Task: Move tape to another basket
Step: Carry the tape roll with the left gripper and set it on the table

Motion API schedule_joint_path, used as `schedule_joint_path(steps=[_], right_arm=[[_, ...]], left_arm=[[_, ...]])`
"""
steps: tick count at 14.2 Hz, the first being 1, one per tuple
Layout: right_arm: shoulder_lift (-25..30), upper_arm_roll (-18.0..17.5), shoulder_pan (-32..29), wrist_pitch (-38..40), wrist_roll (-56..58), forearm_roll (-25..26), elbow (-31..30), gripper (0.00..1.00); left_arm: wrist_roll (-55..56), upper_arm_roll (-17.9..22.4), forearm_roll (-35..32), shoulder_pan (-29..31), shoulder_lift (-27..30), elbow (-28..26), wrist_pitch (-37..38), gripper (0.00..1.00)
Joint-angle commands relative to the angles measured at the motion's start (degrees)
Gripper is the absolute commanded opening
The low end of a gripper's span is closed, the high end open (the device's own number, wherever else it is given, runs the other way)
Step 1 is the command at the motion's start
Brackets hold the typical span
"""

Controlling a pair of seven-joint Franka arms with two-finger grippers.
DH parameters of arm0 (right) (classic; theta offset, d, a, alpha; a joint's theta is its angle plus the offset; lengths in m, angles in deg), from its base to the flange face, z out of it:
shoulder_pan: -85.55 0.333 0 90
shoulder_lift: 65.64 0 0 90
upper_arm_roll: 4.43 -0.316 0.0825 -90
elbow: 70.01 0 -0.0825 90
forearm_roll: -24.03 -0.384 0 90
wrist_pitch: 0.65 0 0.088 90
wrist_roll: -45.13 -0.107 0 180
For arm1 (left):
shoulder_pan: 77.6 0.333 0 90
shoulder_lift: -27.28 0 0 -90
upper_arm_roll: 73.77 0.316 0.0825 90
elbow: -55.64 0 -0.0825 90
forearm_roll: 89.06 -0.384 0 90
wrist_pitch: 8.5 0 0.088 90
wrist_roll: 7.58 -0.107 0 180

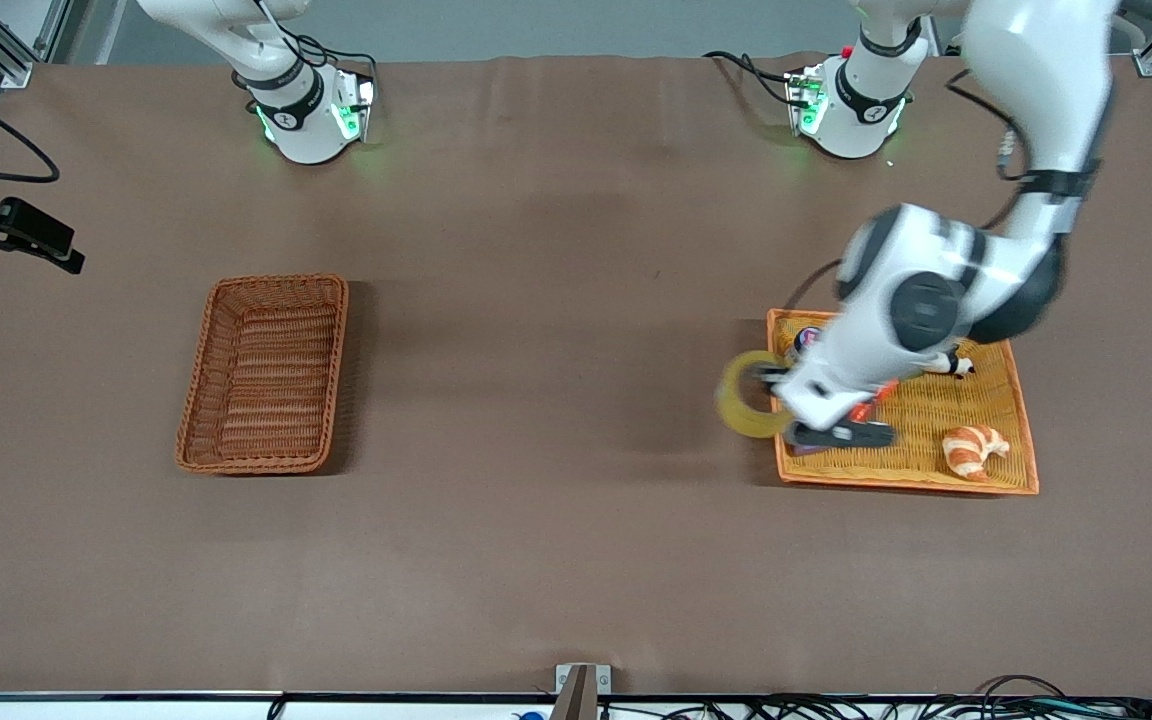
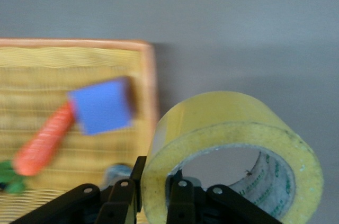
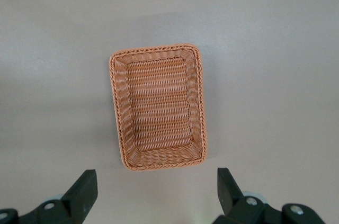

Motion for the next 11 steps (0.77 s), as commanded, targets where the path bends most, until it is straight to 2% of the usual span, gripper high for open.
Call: schedule_joint_path(steps=[1,5,8,11], right_arm=[[1.38,0.21,0.32,0.01,0.41,-0.07,-1.31,1.00],[1.38,0.29,0.32,0.01,0.41,-0.07,-1.40,1.00],[1.38,0.29,0.32,0.10,0.32,-0.07,-1.40,1.00],[1.38,0.29,0.32,0.10,0.41,-0.07,-1.40,1.00]], left_arm=[[9.03,0.37,-0.91,-7.69,-7.86,9.66,1.52,0.06],[15.83,0.72,-0.56,-17.19,-17.80,21.09,1.43,0.03],[17.60,0.72,-0.47,-21.94,-22.19,24.44,-1.72,0.05],[17.51,1.50,-0.47,-26.34,-27.12,25.68,-10.15,0.06]])
